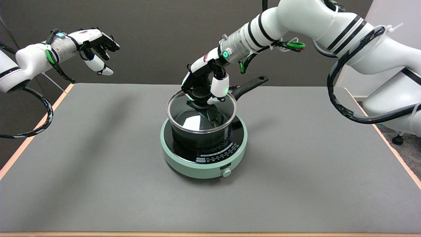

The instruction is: Place the pot lid onto the pot.

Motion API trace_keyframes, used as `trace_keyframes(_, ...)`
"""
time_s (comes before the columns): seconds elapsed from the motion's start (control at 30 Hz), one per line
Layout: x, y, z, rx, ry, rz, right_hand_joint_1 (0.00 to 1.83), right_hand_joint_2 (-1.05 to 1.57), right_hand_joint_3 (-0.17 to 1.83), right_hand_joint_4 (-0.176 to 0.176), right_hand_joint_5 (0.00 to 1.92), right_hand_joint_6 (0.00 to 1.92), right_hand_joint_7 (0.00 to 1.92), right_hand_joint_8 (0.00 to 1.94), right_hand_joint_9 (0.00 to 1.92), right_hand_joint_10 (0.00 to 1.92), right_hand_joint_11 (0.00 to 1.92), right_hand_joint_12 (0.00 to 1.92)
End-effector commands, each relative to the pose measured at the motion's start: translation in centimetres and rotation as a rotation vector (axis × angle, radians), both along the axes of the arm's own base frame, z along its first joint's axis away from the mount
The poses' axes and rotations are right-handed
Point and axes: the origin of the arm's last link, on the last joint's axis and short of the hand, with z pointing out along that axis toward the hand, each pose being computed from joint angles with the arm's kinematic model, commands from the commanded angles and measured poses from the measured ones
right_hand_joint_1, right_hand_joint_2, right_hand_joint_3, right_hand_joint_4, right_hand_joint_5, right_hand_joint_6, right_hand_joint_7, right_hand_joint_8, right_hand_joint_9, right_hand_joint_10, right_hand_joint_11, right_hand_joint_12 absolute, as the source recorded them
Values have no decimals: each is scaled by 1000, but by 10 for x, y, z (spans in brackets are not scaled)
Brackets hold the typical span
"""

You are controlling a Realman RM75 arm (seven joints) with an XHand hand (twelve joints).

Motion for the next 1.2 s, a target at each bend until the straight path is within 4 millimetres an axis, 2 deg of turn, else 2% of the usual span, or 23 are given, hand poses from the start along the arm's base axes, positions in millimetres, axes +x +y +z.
trace_keyframes(0.03,-1,0,1,-2,0,5,1277,1012,743,129,377,1522,597,1848,409,1921,-1,1921)
trace_keyframes(0.17,0,0,1,-2,3,10,1276,1013,745,129,376,1524,594,1853,405,1921,-1,1921)
trace_keyframes(0.3,1,0,0,6,7,18,1259,1057,722,129,353,1491,545,1914,301,1921,-1,1921)
trace_keyframes(0.37,1,1,-1,11,6,18,1239,1124,606,109,361,1367,503,1902,196,1921,-1,1921)
trace_keyframes(0.43,1,2,-1,16,6,16,1234,1160,530,107,368,1295,493,1889,169,1921,-1,1921)
trace_keyframes(0.5,1,3,-2,21,10,12,1227,1204,434,100,364,1170,482,1856,181,1921,-1,1921)
trace_keyframes(0.57,2,4,-2,25,13,14,1226,1236,361,84,390,907,473,1826,229,1921,-1,1921)
trace_keyframes(0.63,3,5,-1,24,14,16,1224,1260,323,69,404,792,458,1835,256,1921,-1,1921)
trace_keyframes(0.77,1,6,0,26,20,7,1225,1275,300,55,414,700,447,1842,262,1921,-1,1921)
trace_keyframes(0.93,1,8,-1,32,29,0,1221,1283,292,24,438,548,434,1852,136,1910,-1,1921)
trace_keyframes(0.97,2,8,-1,34,29,2,1167,1050,665,20,450,493,346,1489,91,1907,-1,1921)
trace_keyframes(1.0,3,9,-2,36,30,5,1114,879,920,13,467,431,286,1228,60,1905,-1,1921)
trace_keyframes(1.03,4,9,-2,37,30,8,1094,871,920,8,482,390,284,1211,51,1893,-1,1921)
trace_keyframes(1.1,6,10,-1,38,30,14,1002,832,916,-7,519,262,315,1056,54,1739,-1,1871)
trace_keyframes(1.2,11,10,-1,42,32,35,1044,745,868,-26,509,213,262,981,92,1528,-1,1863)
